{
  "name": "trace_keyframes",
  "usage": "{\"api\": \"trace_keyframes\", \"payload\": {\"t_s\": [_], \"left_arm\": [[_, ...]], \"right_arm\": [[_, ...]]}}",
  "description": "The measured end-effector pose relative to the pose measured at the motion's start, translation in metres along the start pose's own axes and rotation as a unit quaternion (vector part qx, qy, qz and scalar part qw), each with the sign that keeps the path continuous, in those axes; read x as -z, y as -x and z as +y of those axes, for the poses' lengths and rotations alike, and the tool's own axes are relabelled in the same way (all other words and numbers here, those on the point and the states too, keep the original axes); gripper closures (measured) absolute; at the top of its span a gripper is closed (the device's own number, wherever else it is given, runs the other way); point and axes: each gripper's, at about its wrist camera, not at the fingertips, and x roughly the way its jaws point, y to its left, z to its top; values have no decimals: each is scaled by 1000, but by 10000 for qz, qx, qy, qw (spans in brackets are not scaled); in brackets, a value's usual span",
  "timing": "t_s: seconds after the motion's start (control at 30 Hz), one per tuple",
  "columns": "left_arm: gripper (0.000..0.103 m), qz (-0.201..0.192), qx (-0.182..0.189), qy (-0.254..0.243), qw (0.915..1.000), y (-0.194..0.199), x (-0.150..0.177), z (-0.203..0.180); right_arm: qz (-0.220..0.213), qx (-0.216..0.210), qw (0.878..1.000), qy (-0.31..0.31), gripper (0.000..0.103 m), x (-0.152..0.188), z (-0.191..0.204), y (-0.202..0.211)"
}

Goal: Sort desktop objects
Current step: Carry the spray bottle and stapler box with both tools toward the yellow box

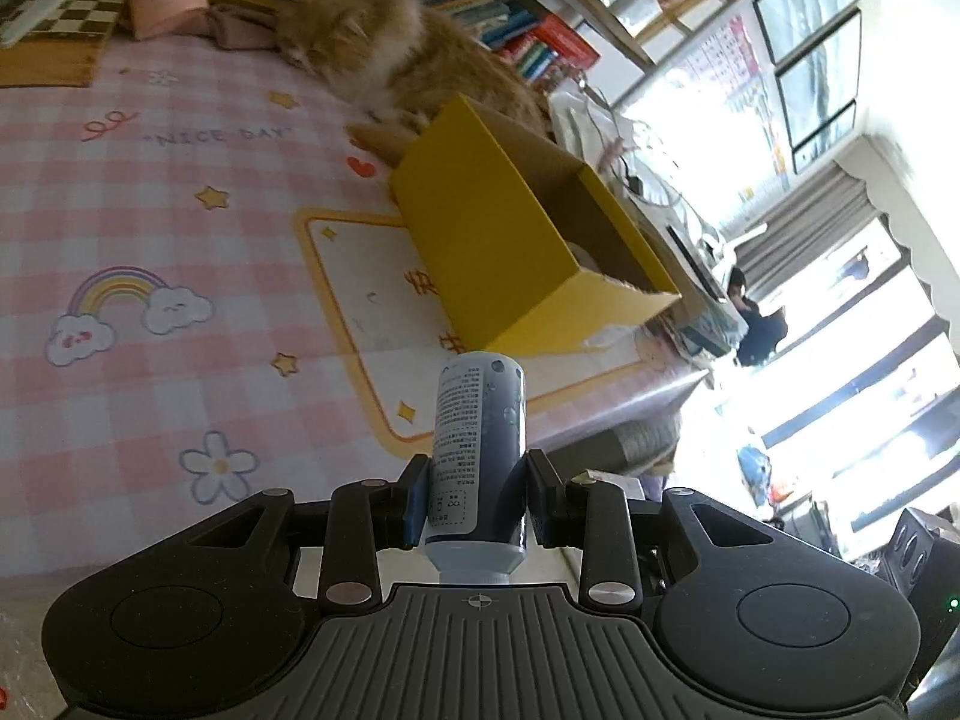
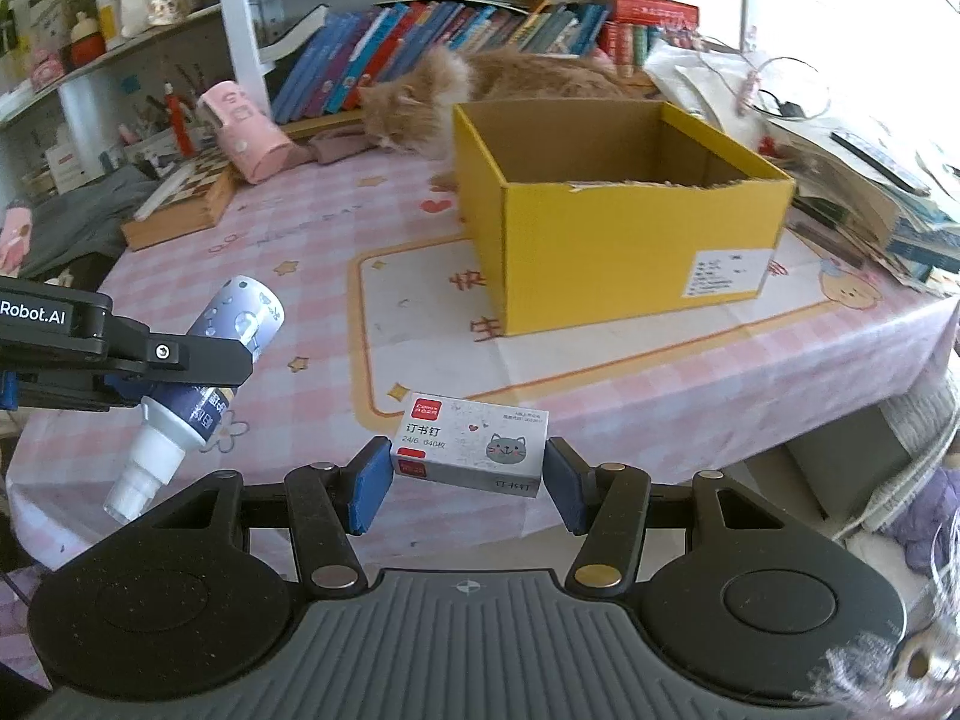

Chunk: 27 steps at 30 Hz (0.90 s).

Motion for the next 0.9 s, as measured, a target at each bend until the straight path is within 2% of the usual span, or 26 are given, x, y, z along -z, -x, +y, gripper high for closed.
{"api": "trace_keyframes", "payload": {"t_s": [0.2,0.47,0.9], "left_arm": [[72,113,59,-122,9998,-12,-2,-10],[72,115,26,-36,9999,-31,-5,-25],[72,95,-109,15,9999,-72,-11,-67]], "right_arm": [[-8,108,9999,-122,51,1,-11,2],[20,107,9999,-86,51,-4,-32,-2],[148,-156,9998,32,51,-25,-89,-19]]}}
